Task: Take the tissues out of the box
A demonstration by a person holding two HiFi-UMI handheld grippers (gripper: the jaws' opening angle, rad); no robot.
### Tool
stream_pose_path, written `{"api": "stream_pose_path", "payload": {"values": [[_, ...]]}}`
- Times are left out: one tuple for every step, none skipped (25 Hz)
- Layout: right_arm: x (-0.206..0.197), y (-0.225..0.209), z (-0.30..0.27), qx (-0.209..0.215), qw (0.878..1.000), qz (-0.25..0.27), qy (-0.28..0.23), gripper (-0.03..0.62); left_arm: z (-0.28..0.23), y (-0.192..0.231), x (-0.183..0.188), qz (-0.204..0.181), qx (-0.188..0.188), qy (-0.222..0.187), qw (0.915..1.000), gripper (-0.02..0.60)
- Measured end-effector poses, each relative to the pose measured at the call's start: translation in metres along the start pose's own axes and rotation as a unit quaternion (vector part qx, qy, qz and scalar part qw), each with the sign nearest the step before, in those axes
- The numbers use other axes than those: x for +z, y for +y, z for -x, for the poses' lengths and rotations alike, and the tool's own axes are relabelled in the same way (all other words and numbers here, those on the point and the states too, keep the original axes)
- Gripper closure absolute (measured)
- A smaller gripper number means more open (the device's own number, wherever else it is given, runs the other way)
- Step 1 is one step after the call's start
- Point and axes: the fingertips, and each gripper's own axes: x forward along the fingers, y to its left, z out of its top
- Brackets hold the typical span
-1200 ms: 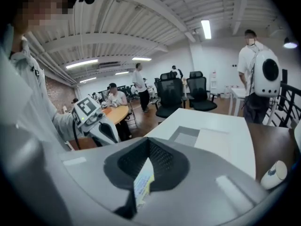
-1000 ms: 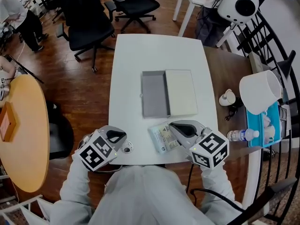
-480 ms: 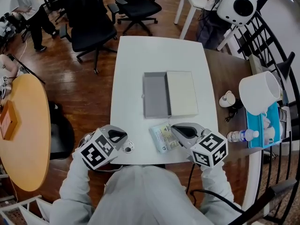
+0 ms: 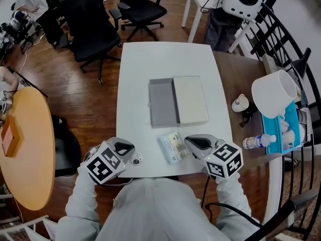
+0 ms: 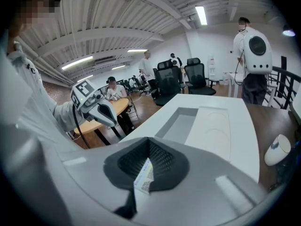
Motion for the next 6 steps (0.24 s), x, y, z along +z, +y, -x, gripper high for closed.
{"api": "stream_pose_path", "payload": {"values": [[-0.001,-0.001,0.001,-0.002,1.000,-0.002,0.001,0.592,-0.001,0.000,0.000,-0.002,0.000,0.004,1.0000,0.565],[-0.003,-0.003,0.002,-0.004,1.000,-0.003,0.002,0.592,-0.001,0.001,-0.001,-0.005,0.001,0.009,0.9999,0.565],[-0.005,-0.004,0.004,-0.006,1.000,-0.005,0.004,0.592,-0.002,0.001,-0.002,-0.008,0.002,0.013,0.9999,0.565],[-0.007,-0.005,0.005,-0.008,1.000,-0.007,0.005,0.592,-0.002,0.001,-0.003,-0.009,0.004,0.017,0.9998,0.565],[-0.009,-0.007,0.006,-0.010,1.000,-0.010,0.005,0.592,-0.003,0.002,-0.004,-0.011,0.004,0.020,0.9997,0.565],[-0.012,-0.008,0.007,-0.012,1.000,-0.012,0.006,0.592,-0.003,0.002,-0.005,-0.012,0.005,0.023,0.9997,0.565]]}}
